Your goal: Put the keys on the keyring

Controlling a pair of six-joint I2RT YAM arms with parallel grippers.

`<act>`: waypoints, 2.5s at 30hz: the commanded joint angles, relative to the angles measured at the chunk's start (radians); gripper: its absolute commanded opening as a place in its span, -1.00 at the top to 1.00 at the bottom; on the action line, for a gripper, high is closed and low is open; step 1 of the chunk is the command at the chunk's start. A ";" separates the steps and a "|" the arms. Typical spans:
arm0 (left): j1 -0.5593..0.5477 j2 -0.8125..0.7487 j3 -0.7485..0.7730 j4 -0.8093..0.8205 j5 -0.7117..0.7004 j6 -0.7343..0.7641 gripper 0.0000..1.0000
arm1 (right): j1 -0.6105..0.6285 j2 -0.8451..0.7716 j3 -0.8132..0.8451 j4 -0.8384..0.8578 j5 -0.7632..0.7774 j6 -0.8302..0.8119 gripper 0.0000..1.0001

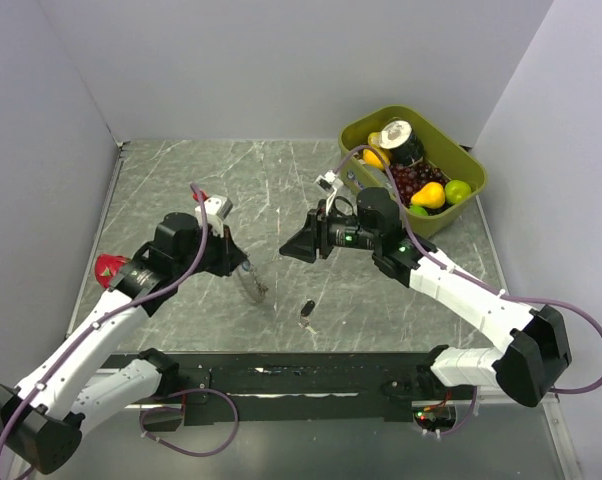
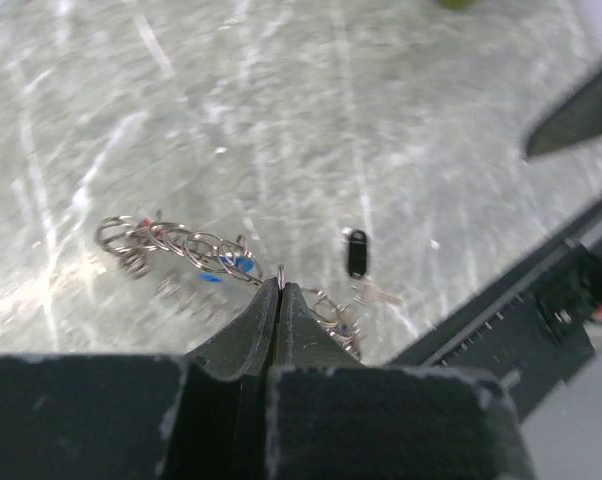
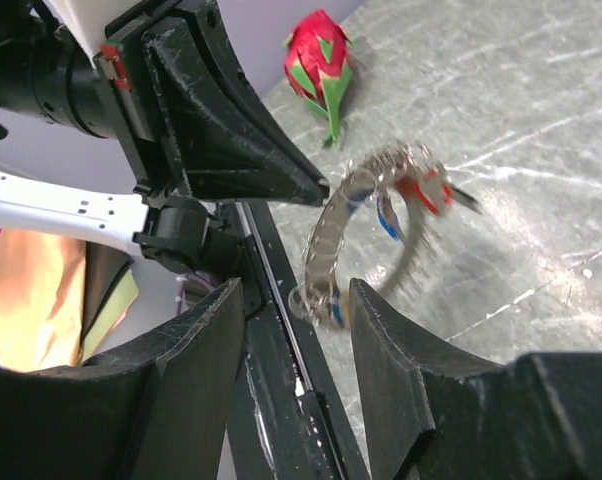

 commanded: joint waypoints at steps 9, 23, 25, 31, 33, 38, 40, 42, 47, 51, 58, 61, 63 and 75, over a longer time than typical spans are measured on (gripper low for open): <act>-0.003 0.355 0.235 0.166 -0.202 -0.119 0.98 | -0.008 -0.027 -0.037 -0.031 0.080 -0.021 -0.07; -0.044 0.332 -0.263 0.540 -0.216 -0.352 0.98 | -0.014 -0.039 -0.108 -0.040 0.095 -0.023 -0.07; -0.068 0.303 -0.325 0.552 -0.227 -0.366 0.98 | -0.014 -0.034 -0.111 -0.040 0.092 -0.020 -0.07; -0.099 0.196 -0.409 0.520 -0.265 -0.403 0.98 | -0.015 -0.016 -0.114 -0.014 0.083 -0.017 -0.07; -0.102 0.171 -0.419 0.509 -0.238 -0.392 0.82 | -0.014 -0.011 -0.113 -0.014 0.084 -0.015 -0.07; -0.105 0.125 -0.377 0.425 -0.259 -0.370 -0.56 | -0.014 0.009 -0.104 -0.031 0.106 -0.014 -0.09; -0.104 0.120 -0.342 0.407 -0.280 -0.369 -0.66 | -0.014 0.015 -0.102 -0.059 0.126 -0.009 -0.09; -0.104 0.140 -0.293 0.381 -0.303 -0.360 -0.73 | -0.012 0.033 -0.097 -0.086 0.141 0.002 -0.10; -0.043 0.298 -0.186 0.354 -0.305 -0.326 -0.77 | -0.012 0.133 -0.067 -0.148 0.199 0.040 -0.11; 0.056 0.453 -0.098 0.359 -0.245 -0.295 -0.76 | -0.012 0.242 -0.015 -0.184 0.221 0.069 -0.21; 0.125 0.698 0.011 0.290 -0.248 -0.294 -0.68 | -0.012 0.436 0.084 -0.208 0.241 0.107 -0.53; 0.125 0.737 -0.001 0.310 -0.238 -0.307 -0.60 | -0.015 0.521 0.100 -0.188 0.233 0.124 -0.57; 0.125 0.743 -0.027 0.314 -0.218 -0.317 -0.47 | -0.015 0.548 0.107 -0.163 0.221 0.131 -0.57; 0.117 0.579 -0.262 0.347 -0.144 -0.401 0.03 | 0.001 0.474 0.082 -0.181 0.245 0.054 -0.64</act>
